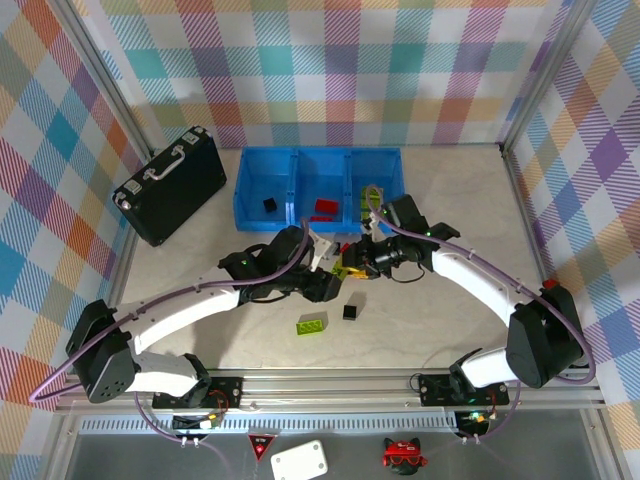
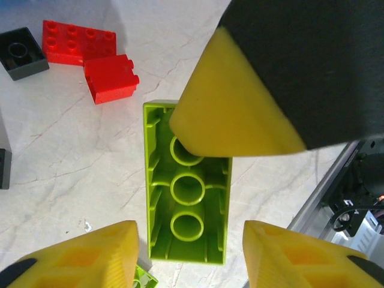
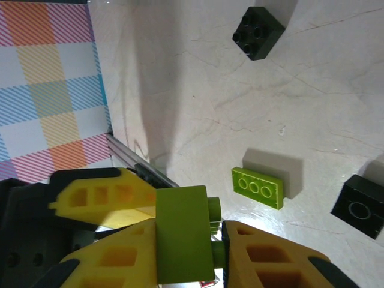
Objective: Sort the legos into containers by color
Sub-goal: Place the lego in the container.
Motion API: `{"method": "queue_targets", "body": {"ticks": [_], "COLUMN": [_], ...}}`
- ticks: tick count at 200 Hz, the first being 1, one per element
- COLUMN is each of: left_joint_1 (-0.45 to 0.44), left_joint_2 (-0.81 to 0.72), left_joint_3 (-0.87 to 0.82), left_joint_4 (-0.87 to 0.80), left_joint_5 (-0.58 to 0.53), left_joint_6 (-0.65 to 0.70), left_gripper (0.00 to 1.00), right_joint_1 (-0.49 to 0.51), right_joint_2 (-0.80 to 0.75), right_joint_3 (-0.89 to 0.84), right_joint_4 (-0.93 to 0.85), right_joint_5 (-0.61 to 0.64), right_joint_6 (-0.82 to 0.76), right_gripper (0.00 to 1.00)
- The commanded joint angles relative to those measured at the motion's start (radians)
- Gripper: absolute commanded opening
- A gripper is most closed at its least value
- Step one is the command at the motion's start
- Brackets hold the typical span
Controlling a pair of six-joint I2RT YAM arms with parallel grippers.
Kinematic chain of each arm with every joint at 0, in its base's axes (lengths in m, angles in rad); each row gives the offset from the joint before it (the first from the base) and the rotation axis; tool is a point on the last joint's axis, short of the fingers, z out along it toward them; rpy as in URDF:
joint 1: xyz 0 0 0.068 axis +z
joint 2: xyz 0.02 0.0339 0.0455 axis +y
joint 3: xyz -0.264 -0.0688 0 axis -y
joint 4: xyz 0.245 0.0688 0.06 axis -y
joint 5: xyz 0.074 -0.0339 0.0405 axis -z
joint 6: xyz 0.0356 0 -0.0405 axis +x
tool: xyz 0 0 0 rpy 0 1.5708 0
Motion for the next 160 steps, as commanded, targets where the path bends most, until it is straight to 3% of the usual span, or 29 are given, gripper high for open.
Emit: {"method": "queue_targets", "body": {"ticks": [1,76,160], "left_joint_1": [-0.002,-0.002,-0.004], "left_joint_2": [-0.044,-0.104,-0.178], "left_joint_3": [-0.018,-0.057,-0.098], "left_joint_4": [-0.007,-0.08,-0.148], "left_joint_5": [-0.025,-0.114,-0.185], "left_joint_6": [0.014,-0.006,-0.044], "left_gripper": [0.51,0.51,0.51], "right_joint_1": [-0.027,-0.156,-0.167], "right_joint_2": [-0.025,0.094,0.528], "right_joint_3": [0.027,0.28,0.811], "right_joint_4": [-0.074,-0.241,-0.409], "right_joint_5": [0.062,0.362,0.765], "right_joint_6": [-0.068,-0.293,-0.527], "right_gripper": [0.26,0.26,0.26]}}
